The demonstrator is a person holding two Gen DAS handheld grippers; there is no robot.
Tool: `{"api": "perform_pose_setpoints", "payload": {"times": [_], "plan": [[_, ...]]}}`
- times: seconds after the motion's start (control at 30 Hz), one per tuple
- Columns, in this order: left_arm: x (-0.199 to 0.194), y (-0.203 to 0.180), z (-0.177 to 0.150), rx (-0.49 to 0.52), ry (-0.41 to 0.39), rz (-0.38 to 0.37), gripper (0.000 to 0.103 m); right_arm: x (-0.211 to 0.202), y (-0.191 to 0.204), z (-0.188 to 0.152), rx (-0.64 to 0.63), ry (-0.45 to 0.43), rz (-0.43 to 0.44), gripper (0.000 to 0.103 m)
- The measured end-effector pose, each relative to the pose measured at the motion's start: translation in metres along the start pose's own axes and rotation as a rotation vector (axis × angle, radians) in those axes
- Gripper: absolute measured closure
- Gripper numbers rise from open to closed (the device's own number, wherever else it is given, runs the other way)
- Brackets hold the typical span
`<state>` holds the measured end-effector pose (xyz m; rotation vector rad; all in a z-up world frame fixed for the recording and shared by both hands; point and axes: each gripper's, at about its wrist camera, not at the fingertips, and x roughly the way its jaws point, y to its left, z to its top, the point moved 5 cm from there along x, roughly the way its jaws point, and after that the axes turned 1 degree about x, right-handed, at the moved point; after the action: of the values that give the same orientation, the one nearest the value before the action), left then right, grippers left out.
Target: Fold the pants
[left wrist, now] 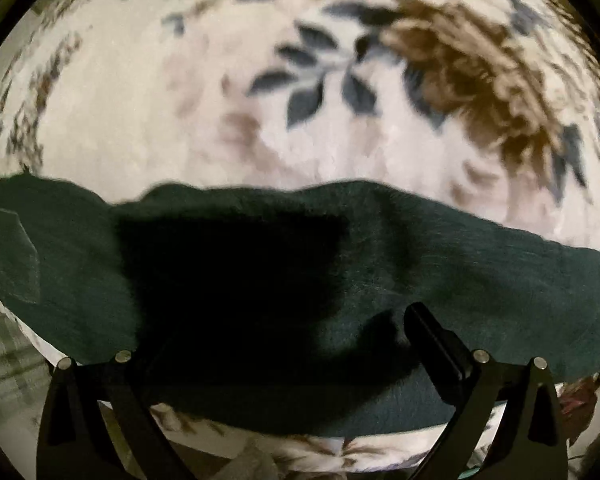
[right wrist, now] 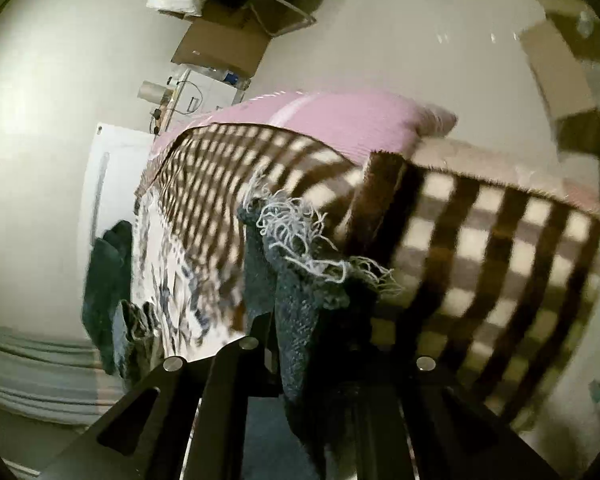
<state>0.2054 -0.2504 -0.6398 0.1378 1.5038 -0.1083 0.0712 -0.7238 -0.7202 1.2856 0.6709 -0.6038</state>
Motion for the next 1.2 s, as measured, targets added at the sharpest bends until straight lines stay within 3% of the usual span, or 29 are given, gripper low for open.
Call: {"api": "perform_pose_setpoints", "payload": {"times": [0.13, 0.27, 0.4, 0.7, 1.0, 1.2], "plan": [[-0.024, 0.0, 0.002, 0.033, -0.046, -0.017, 0.0, -0.028, 0.049, -0.022, -0.12, -0.015, -0.036, 0.094], [-0.045, 0.013, 0.001, 0.045, -0.082, -0.039, 0.0, -0.046, 0.099, -0.067, -0.224, -0.016, -0.047, 0.094], [-0.064, 0.052, 0.001, 0.032, -0.089, -0.061, 0.0, -0.047, 0.143, -0.126, -0.307, 0.01, -0.053, 0.094], [-0.081, 0.174, 0.002, -0.029, -0.131, -0.034, 0.0, -0.007, 0.198, -0.264, -0.409, 0.141, -0.046, 0.094], [-0.067, 0.27, -0.037, -0.181, -0.102, -0.003, 0.0, 0.039, 0.238, -0.416, -0.601, 0.336, -0.018, 0.094], [-0.056, 0.317, -0.065, -0.26, -0.074, 0.022, 0.0, 0.069, 0.241, -0.506, -0.731, 0.455, -0.035, 0.094]]}}
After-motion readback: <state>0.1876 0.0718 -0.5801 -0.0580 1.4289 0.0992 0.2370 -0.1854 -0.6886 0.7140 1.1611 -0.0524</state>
